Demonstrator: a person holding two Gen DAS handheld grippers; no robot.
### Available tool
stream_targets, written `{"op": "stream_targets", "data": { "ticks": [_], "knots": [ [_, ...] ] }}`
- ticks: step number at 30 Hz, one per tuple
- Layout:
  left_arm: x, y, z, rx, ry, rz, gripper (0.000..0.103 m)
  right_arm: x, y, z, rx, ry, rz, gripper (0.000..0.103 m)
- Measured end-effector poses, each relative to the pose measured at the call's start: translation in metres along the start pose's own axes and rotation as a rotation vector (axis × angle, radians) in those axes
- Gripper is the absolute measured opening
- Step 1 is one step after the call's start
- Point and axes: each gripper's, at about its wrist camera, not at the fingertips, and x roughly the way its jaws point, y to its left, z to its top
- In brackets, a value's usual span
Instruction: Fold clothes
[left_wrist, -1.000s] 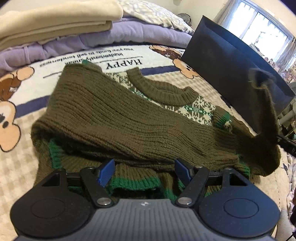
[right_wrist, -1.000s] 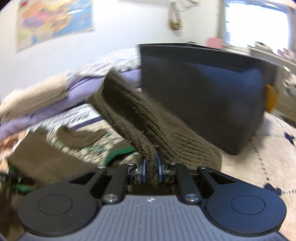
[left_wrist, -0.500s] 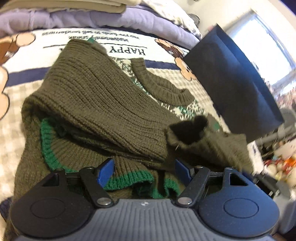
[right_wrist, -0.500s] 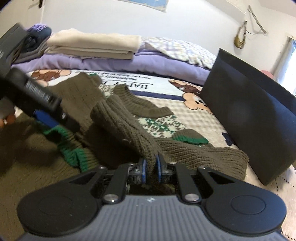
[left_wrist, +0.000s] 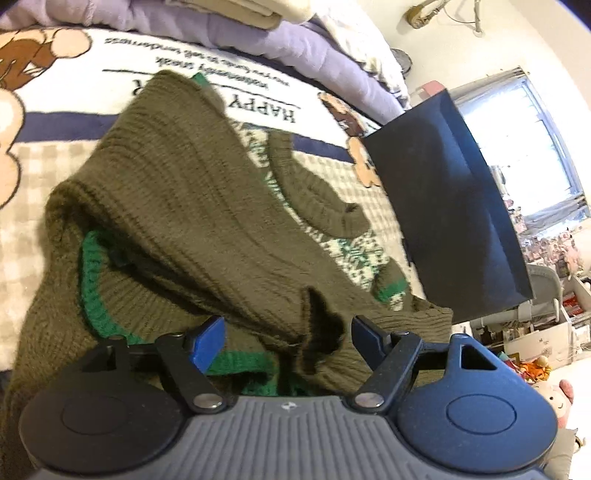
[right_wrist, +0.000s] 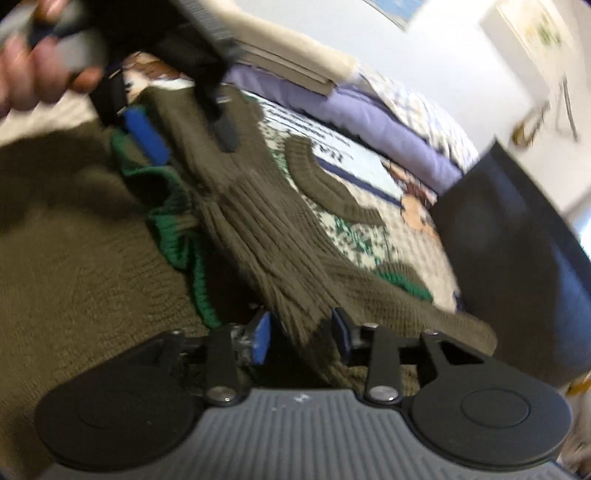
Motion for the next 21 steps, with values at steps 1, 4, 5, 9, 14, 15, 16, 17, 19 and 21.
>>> {"op": "stream_targets", "data": {
  "ticks": [1,4,5,9,14,15,16,17,19,21],
  "knots": [
    [0.0,-0.003,0.001,0.01,0.003,0.001,0.075,-0.001,0.007,0.003,-0.042,-0.014,-0.016,0.047],
    [-0.001,-0.011,0.001,0.041,0.015,0.008,0.075,-0.001,0.022,0.012,-0.141,-0.057,-0.062,0.052],
    [0.0,-0.014,0.0,0.051,0.019,0.011,0.075,0.002,0.025,0.015,-0.167,-0.055,-0.06,0.054],
    [0.003,-0.013,-0.005,0.056,0.047,0.01,0.075,0.02,0.042,0.022,-0.294,0.012,-0.022,0.055],
    [0.011,-0.006,-0.011,0.046,0.084,0.01,0.075,0.03,0.045,0.018,-0.344,0.005,-0.053,0.014],
    [0.012,-0.005,-0.012,0.041,0.09,0.005,0.075,0.03,0.044,0.017,-0.336,-0.004,-0.058,0.014],
    [0.013,-0.004,-0.013,0.033,0.099,-0.006,0.075,0.027,0.043,0.016,-0.324,-0.02,-0.067,0.013],
    [0.015,-0.003,-0.014,0.024,0.109,-0.017,0.075,0.025,0.042,0.016,-0.311,-0.035,-0.076,0.013],
    [0.016,-0.001,-0.015,0.004,0.121,-0.032,0.075,0.018,0.041,0.013,-0.301,-0.065,-0.097,0.013],
    [0.018,-0.001,-0.016,-0.013,0.123,-0.043,0.075,0.011,0.04,0.012,-0.287,-0.094,-0.106,0.013]
  ]
}}
